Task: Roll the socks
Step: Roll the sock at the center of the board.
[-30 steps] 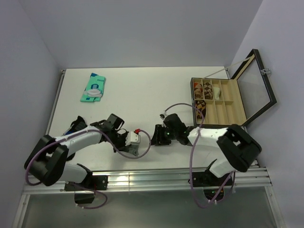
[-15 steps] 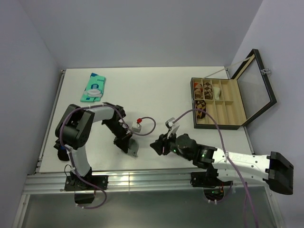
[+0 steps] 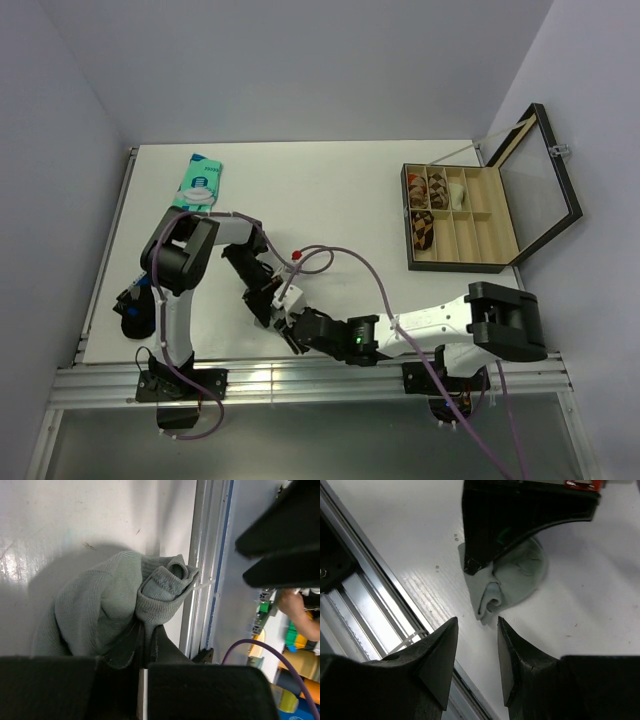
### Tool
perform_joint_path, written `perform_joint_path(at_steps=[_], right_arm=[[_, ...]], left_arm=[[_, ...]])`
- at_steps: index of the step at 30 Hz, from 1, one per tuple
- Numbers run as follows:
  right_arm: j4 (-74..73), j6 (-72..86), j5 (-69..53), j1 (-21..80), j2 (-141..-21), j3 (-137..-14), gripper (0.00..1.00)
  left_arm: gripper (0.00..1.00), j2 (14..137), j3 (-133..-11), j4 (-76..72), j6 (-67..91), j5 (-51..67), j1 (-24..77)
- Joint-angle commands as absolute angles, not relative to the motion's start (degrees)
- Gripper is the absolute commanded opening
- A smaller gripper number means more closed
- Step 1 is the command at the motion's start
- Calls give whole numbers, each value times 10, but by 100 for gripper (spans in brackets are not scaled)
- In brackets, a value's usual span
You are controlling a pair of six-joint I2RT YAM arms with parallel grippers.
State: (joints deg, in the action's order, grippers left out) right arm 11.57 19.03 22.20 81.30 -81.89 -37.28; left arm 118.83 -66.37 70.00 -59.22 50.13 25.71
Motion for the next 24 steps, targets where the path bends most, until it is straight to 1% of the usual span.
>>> perform_joint_path(at_steps=[1,6,12,19,24], right_arm=[[134,145,247,825,-841,-416,44],[113,127,247,844,-905,-464,43],[117,106,257,847,-956,-486,43],[124,88,280,835,-993,-495,46],[135,82,309,834,-995,-490,47]], left_arm=[[0,1214,-678,674,-592,454,259],[0,1227,-692,680,-584,452,259],[0,1232,-697,682,-580,454,259],[0,1230,-699,688,-583,454,259],[0,1226,-694,689,-583,450,260]])
